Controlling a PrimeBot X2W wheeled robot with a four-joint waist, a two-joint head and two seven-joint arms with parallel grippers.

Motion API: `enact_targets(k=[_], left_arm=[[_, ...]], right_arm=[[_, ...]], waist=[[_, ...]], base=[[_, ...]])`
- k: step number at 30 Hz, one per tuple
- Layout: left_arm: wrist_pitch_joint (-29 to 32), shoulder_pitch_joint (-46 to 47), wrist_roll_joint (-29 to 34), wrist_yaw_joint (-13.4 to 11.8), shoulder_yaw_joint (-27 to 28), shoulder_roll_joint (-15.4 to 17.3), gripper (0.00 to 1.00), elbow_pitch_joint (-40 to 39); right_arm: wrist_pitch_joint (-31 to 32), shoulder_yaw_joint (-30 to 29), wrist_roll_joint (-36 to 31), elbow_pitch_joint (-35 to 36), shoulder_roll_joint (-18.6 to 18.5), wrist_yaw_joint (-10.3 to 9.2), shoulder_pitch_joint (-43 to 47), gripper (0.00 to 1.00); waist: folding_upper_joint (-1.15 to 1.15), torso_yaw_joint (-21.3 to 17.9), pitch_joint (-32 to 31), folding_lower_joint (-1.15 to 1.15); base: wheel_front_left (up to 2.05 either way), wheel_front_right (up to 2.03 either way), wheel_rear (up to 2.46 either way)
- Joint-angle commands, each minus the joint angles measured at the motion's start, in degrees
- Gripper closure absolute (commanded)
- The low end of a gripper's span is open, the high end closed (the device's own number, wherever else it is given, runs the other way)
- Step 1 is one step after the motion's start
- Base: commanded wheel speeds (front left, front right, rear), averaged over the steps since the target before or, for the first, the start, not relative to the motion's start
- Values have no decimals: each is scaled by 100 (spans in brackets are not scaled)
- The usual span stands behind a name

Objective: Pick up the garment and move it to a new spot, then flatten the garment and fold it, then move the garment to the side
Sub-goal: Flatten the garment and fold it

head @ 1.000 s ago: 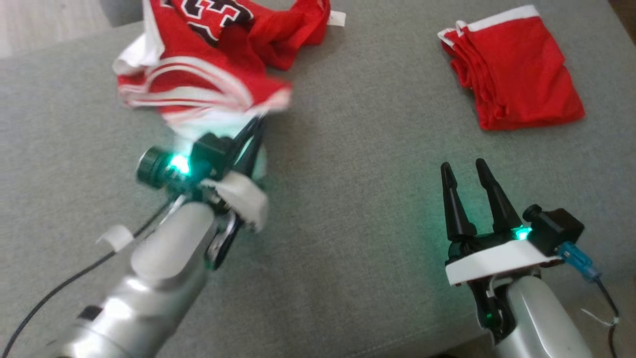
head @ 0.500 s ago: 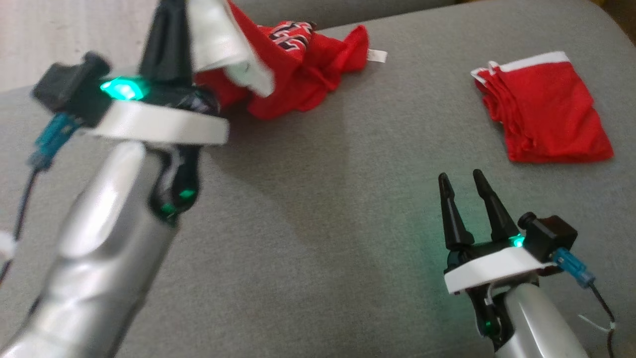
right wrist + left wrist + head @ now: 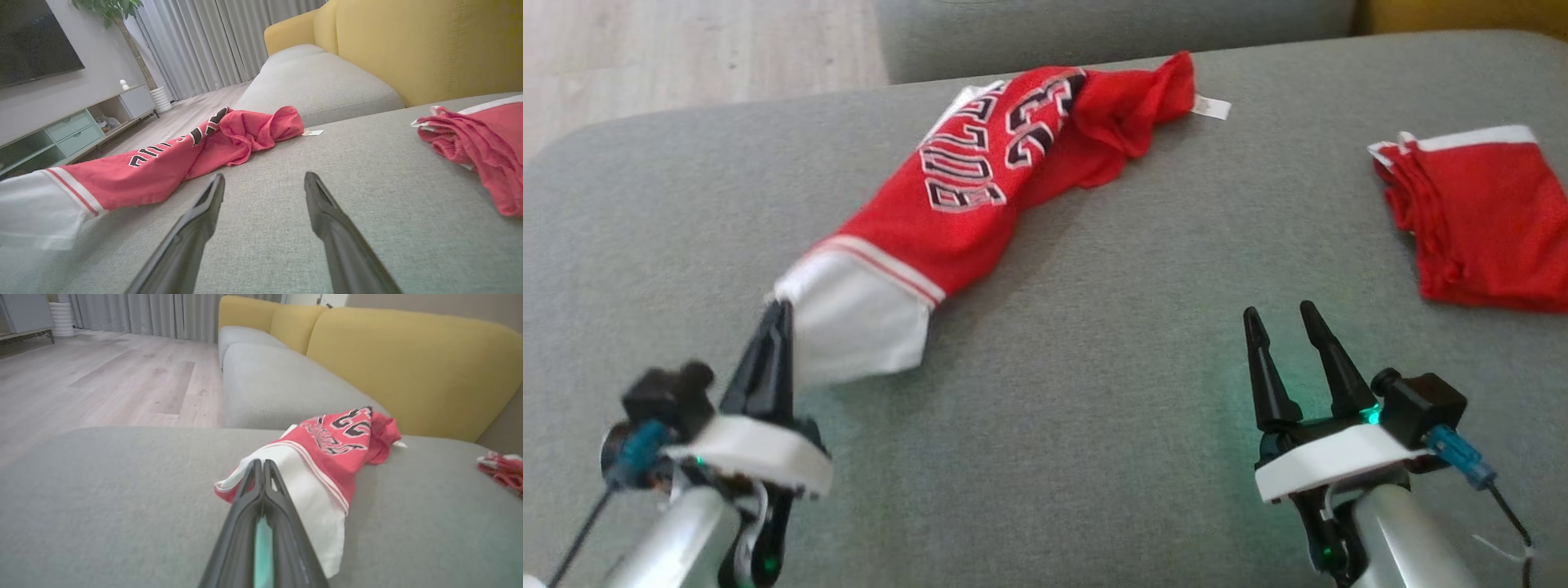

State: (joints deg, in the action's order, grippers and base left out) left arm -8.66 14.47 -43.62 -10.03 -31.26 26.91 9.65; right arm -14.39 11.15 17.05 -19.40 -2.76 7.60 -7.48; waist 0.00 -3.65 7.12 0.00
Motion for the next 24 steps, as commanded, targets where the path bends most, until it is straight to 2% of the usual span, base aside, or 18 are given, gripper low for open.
enact_targets(k=[1, 7, 12, 13, 14, 15, 20, 24], left_arm=[[-83, 153, 221, -100, 155, 290, 100, 32], [-266, 7, 234, -266, 232, 243, 100, 569], [-470, 65, 215, -306, 420, 157, 100, 876], [-487, 81, 235, -284, 411, 146, 71, 926], [-498, 100, 300, -254, 357, 152, 13, 981], [-509, 122, 360, -228, 305, 144, 0, 1035], [-588, 254, 729, -266, 145, 20, 0, 1112], [-623, 317, 984, -339, 129, -218, 0, 935]], right_arm=[[-61, 145, -65, 117, -11, -11, -64, 0], [-61, 196, -91, 86, -11, -11, -120, 0], [-61, 170, -90, 96, -11, -11, -103, 0], [-61, 167, -90, 93, -11, -11, -94, 0], [-61, 167, -88, 92, -11, -11, -89, 0], [-61, 169, -87, 92, -11, -11, -86, 0], [-61, 152, -71, 106, -11, -11, -95, 0], [-61, 50, -90, 155, -11, -11, -99, 0]], waist=[[0, 104, -42, 0], [0, 144, -69, 0], [0, 170, -59, 0], [0, 175, -58, 0], [0, 176, -54, 0], [0, 178, -49, 0], [0, 195, -28, 0], [0, 299, 39, 0]], base=[[0, 0, 0], [0, 0, 0], [0, 0, 0], [0, 0, 0], [0, 0, 0], [0, 0, 0], [0, 0, 0], [0, 0, 0]])
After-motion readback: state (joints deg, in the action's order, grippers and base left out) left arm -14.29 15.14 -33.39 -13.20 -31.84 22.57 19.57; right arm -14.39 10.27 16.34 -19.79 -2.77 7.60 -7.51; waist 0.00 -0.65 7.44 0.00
